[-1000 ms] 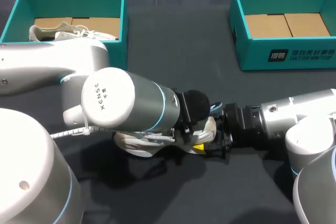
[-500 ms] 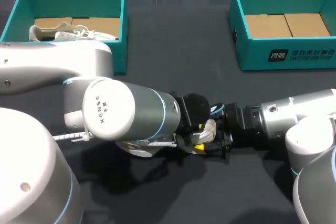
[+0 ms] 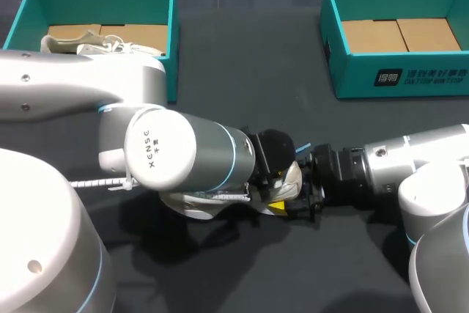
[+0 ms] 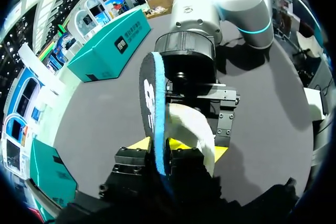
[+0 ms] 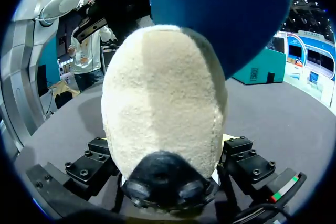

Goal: Take the shoe out of the shoebox, open the shoe tongue, remove and reinsert the insole, then place the shoe into the shoebox

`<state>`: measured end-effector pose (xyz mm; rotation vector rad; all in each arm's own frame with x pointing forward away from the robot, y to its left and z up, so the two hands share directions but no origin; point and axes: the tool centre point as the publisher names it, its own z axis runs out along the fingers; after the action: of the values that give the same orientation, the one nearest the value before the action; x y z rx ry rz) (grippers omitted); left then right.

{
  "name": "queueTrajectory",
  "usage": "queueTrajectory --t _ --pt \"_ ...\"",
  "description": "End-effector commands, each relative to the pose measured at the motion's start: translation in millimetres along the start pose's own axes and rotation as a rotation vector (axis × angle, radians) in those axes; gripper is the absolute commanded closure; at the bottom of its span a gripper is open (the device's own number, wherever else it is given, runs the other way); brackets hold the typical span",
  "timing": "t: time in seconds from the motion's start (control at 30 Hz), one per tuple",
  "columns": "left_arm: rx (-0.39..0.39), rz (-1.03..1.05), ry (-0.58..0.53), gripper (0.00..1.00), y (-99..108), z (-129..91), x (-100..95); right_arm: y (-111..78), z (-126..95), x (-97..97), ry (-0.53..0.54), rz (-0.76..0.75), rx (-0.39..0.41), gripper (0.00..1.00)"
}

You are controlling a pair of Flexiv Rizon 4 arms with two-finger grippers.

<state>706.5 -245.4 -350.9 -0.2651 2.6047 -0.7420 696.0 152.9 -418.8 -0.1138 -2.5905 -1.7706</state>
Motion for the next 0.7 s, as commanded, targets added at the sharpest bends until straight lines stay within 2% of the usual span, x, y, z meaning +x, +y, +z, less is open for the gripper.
queueTrajectory --t 0.03,0.23,0.5,0.7 --pt "0.011 -0.003 0.014 1.00 3 -2 -1.6 -1.6 2 -0.1 -0.001 0.001 0.003 1.00" --pt "0.006 -0.001 0.094 1.00 -8 -19 -2.4 -1.6 2 -0.1 -0.001 0.001 0.003 1.00" --pt "-0.058 0.016 0.204 1.00 -41 -43 1.5 -1.6 2 -0.1 -0.001 0.001 0.003 1.00" --pt "-0.104 0.009 0.332 1.00 -63 -56 3.5 -1.6 2 -0.1 -0.001 0.001 0.003 1.00"
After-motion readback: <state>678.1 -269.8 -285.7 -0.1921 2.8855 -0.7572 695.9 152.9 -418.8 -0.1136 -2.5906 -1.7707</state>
